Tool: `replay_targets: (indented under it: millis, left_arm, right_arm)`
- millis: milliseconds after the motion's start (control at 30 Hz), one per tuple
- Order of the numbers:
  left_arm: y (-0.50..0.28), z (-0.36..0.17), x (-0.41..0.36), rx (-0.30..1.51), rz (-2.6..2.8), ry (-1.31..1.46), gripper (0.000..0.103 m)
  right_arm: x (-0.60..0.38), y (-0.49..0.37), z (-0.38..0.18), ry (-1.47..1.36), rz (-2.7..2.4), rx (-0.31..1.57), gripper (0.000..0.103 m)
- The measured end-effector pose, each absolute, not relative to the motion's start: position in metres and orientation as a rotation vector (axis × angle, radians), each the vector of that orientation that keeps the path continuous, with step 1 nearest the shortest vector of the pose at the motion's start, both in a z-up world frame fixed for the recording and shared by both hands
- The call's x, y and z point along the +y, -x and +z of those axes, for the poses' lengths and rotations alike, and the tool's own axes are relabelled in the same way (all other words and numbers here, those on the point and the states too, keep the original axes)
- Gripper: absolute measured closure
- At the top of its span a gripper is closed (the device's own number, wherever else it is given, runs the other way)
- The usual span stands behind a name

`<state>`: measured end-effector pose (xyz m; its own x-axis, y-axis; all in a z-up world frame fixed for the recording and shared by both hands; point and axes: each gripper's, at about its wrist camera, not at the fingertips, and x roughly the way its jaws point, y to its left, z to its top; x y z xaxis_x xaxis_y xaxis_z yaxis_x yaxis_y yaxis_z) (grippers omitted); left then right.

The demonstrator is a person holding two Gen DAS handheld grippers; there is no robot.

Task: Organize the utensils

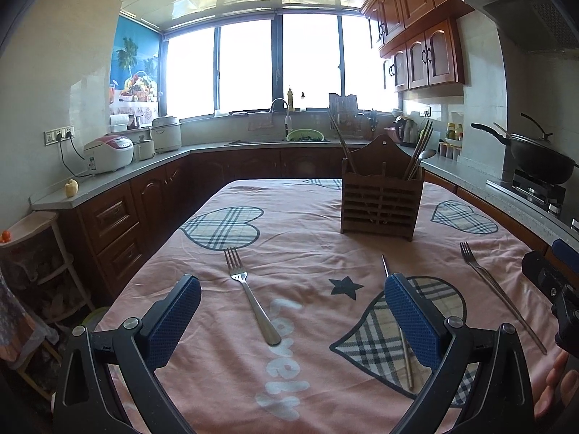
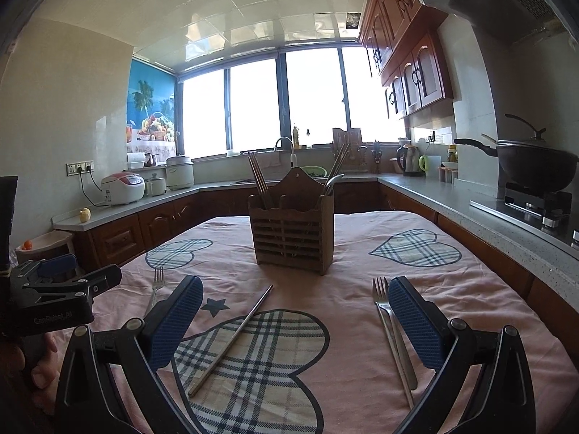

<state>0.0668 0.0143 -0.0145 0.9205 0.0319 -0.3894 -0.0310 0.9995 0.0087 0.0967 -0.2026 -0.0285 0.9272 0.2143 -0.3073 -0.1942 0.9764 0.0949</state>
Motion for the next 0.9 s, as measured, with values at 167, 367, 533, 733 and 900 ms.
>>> replay_targets:
  millis: [167,367,533,733,900]
  left_arm:
    - [-0.0673,-0.0144,0.0165,0.407,0.034,0.001,0.001]
    - [-0.0680,-0.0140,0.0170,0.405,0.036,0.006,0.001]
    - [-0.0675,-0.0141,0.0174,0.405,0.038,0.003,0.001]
    - [-0.0657,-0.0145,0.0177,0.397,0.039,0.006,0.001]
    - [-0.0643,-0.0146,0.0175,0.395,0.039,0.004,0.001]
  right_arm:
    - [-0.2044,-0.0983,-0.0303,-0.074,0.205,0.333,0.000]
    - [-0.2033,-0.0977,-0.0282,-0.068,0.208,0.326,0.000]
    - [-0.2027,-0.0968,-0.0274,-0.067,0.211,0.324,0.000]
    - [-0.2007,-0.0949,-0.0264,-0.062,0.212,0.315,0.000]
    - [-0.2006,-0.0948,-0.0255,-0.060,0.215,0.312,0.000]
